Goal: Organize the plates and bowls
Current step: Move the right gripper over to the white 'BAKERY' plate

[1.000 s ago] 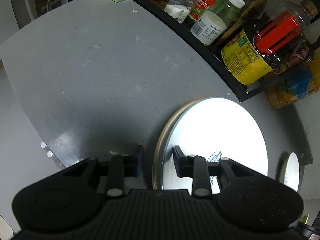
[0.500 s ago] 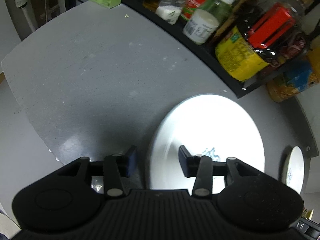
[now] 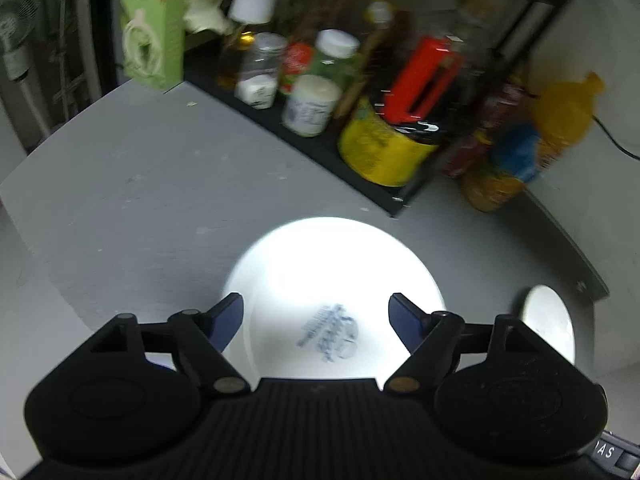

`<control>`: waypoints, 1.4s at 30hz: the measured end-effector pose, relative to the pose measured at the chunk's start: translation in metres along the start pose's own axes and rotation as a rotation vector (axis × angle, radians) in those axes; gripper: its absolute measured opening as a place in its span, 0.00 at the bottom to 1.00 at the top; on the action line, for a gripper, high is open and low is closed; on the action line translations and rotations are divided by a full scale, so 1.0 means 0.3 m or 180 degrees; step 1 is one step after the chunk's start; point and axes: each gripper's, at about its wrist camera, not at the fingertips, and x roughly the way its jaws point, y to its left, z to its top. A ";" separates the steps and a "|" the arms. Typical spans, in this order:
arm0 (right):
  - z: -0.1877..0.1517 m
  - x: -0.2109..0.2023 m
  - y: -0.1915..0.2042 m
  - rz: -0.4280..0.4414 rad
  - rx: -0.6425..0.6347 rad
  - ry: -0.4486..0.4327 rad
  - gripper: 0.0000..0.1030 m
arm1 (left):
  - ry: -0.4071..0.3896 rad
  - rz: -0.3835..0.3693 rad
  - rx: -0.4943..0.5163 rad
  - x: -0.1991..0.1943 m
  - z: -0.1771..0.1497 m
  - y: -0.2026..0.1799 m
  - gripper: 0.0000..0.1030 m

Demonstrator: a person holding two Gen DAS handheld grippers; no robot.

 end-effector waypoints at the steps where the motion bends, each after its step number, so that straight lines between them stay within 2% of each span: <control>1: -0.004 -0.017 -0.008 0.0014 0.0010 -0.0026 1.00 | 0.0004 -0.0030 0.0048 -0.008 -0.008 -0.018 0.78; 6: -0.030 -0.098 -0.049 0.0013 0.0047 -0.0112 1.00 | 0.0075 -0.0277 0.0260 -0.059 -0.060 -0.100 0.88; 12: -0.047 -0.189 -0.096 -0.0060 0.0079 -0.0243 1.00 | 0.0167 -0.0458 0.0423 -0.097 -0.122 -0.186 0.95; 26: -0.030 -0.311 -0.230 -0.0260 0.0271 -0.0429 1.00 | 0.0204 -0.0713 0.0783 -0.129 -0.191 -0.392 0.96; 42: 0.102 -0.288 -0.404 -0.0515 0.0489 -0.0437 1.00 | 0.0479 -0.0871 0.0942 0.039 -0.151 -0.610 0.96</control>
